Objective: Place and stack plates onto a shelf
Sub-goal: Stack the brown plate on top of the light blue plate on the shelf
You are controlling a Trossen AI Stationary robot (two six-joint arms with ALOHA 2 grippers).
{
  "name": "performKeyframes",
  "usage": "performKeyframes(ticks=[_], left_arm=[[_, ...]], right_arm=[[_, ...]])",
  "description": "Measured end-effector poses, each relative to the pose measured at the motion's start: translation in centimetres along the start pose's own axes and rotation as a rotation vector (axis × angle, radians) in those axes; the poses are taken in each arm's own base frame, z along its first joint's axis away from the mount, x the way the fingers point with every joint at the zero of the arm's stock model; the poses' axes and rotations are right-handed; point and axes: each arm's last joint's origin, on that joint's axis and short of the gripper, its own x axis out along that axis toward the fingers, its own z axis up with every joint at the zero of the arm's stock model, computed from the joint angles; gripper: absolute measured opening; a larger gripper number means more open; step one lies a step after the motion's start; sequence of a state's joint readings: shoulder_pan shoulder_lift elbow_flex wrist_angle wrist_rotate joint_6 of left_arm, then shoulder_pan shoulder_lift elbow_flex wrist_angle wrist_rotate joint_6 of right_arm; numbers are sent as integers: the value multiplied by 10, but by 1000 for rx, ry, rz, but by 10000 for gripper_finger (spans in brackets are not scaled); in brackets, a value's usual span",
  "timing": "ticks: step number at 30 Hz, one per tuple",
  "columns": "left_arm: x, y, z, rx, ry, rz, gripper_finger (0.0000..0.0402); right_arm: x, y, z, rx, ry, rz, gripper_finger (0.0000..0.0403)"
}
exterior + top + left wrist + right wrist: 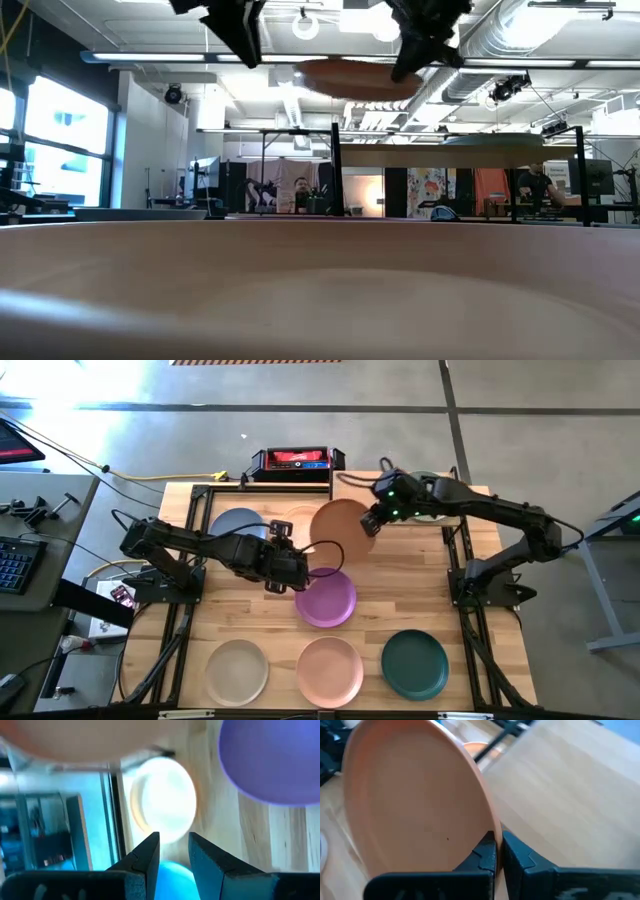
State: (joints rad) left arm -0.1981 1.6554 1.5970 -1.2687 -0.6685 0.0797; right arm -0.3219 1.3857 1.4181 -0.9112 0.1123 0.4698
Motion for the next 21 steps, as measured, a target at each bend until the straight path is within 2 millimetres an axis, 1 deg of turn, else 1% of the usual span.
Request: performKeyframes(ticks=[6, 12, 14, 17, 21], left_arm=[[1, 2, -16, -76, 139, 0, 92], [-2, 3, -28, -97, 239, 35, 91], [-4, 5, -29, -108, 230, 44, 91], [-11, 12, -35, -123, 209, 39, 91], [-23, 27, -51, -174, 176, 38, 91]], right_arm=[[-34, -28, -7, 53, 3, -73, 0], [-65, -56, -13, 133, -24, -133, 0], [-73, -65, -15, 172, -33, -158, 0], [-80, -78, -22, 252, -46, -190, 0], [-87, -90, -37, 349, -67, -217, 0]])
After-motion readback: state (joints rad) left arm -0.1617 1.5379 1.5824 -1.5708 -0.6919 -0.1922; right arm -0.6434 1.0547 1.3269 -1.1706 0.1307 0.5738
